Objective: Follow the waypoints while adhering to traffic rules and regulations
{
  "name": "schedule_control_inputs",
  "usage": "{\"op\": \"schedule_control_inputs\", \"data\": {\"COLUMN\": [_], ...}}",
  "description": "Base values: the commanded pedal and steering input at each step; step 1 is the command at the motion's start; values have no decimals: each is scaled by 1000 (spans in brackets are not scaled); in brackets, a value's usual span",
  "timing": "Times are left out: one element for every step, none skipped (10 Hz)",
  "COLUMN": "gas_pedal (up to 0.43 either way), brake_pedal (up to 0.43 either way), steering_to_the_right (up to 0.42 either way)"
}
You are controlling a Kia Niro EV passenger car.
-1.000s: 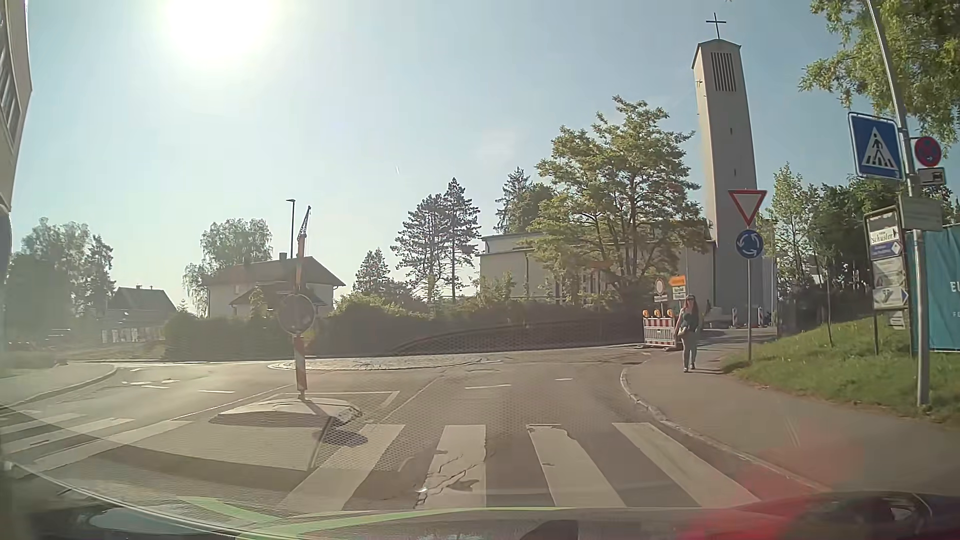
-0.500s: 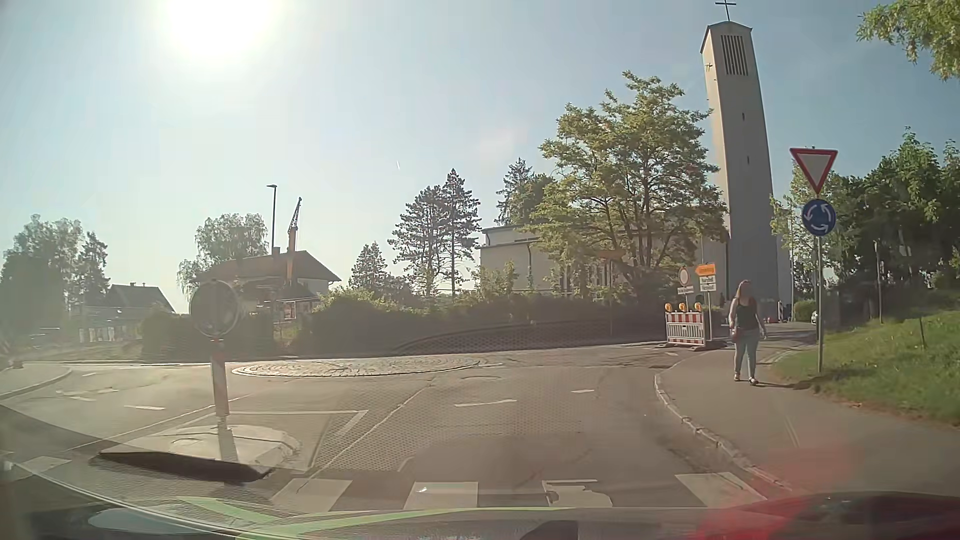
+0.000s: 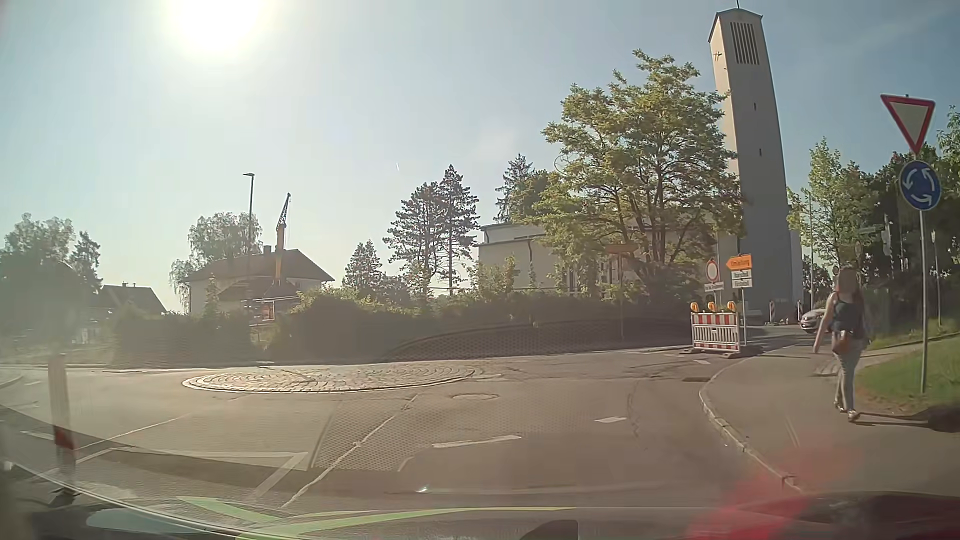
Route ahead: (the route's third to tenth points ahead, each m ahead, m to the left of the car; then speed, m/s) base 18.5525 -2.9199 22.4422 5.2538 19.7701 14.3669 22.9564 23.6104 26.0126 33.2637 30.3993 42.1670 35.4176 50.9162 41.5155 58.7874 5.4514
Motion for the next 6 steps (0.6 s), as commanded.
{"op": "schedule_control_inputs", "data": {"gas_pedal": [0,0,0,0,0,0], "brake_pedal": [0,0,0,0,0,0], "steering_to_the_right": [22,31,45,57,74,94]}}
